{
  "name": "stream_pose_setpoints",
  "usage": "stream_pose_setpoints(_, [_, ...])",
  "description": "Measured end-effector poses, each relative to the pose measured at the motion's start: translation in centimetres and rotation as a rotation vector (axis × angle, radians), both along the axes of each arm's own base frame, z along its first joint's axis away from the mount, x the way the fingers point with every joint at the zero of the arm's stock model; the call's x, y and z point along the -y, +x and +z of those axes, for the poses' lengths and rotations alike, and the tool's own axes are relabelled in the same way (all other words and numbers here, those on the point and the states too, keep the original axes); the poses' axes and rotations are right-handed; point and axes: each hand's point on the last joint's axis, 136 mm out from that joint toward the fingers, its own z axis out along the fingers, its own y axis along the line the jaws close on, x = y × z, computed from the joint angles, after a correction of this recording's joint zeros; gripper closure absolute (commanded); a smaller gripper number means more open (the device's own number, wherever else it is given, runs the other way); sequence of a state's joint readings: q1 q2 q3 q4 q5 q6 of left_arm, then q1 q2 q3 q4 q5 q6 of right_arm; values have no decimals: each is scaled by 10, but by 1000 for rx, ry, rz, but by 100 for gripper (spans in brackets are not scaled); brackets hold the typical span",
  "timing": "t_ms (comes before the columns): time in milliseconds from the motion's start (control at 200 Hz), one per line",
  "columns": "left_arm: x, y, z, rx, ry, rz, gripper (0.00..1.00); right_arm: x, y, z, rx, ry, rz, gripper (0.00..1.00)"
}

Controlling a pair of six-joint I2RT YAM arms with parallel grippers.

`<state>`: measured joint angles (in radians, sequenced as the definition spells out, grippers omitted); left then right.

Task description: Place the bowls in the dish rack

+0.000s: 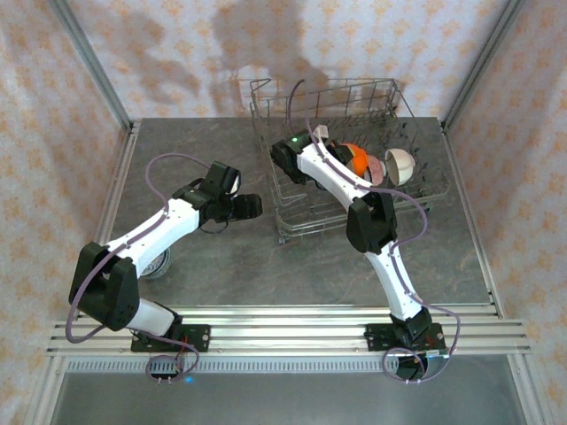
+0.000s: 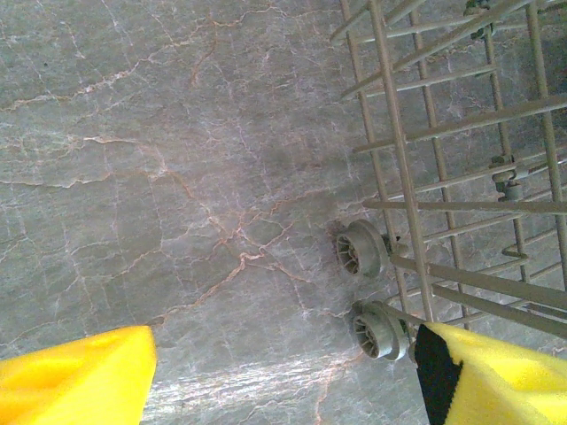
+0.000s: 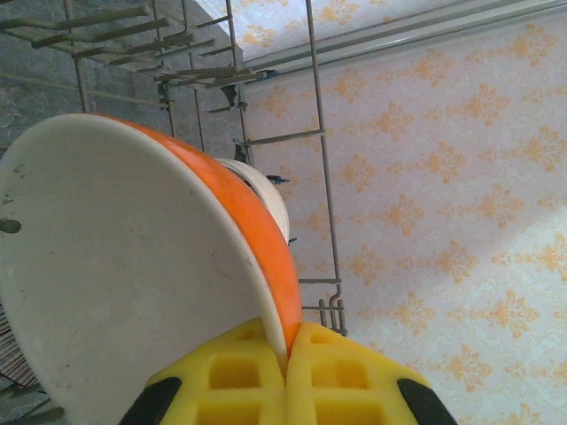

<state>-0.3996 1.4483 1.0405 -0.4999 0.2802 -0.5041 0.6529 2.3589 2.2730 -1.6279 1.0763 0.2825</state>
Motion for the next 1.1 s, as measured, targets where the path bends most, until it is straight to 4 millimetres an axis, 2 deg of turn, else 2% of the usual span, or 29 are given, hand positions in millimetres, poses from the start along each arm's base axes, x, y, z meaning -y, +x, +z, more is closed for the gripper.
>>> stream_pose_setpoints(185, [0, 0, 0, -2, -1, 3, 22, 0, 0, -1, -4, 6, -2, 88])
stream_pose_setpoints(240, [0, 0, -1, -3, -1, 3, 22, 0, -1, -2, -7, 9, -2, 81])
stream_pose_setpoints(345, [0, 0, -3, -9, 5, 5, 22, -1, -3, -6, -24, 23, -5, 74])
stream_pose_setpoints(676, [-1, 3, -5, -11, 13, 9, 22, -8, -6, -10, -33, 36, 3, 71])
stream_pose_setpoints(1101, [0, 7, -11, -28, 24, 12, 22, -31, -9, -14, -37, 81, 38, 69])
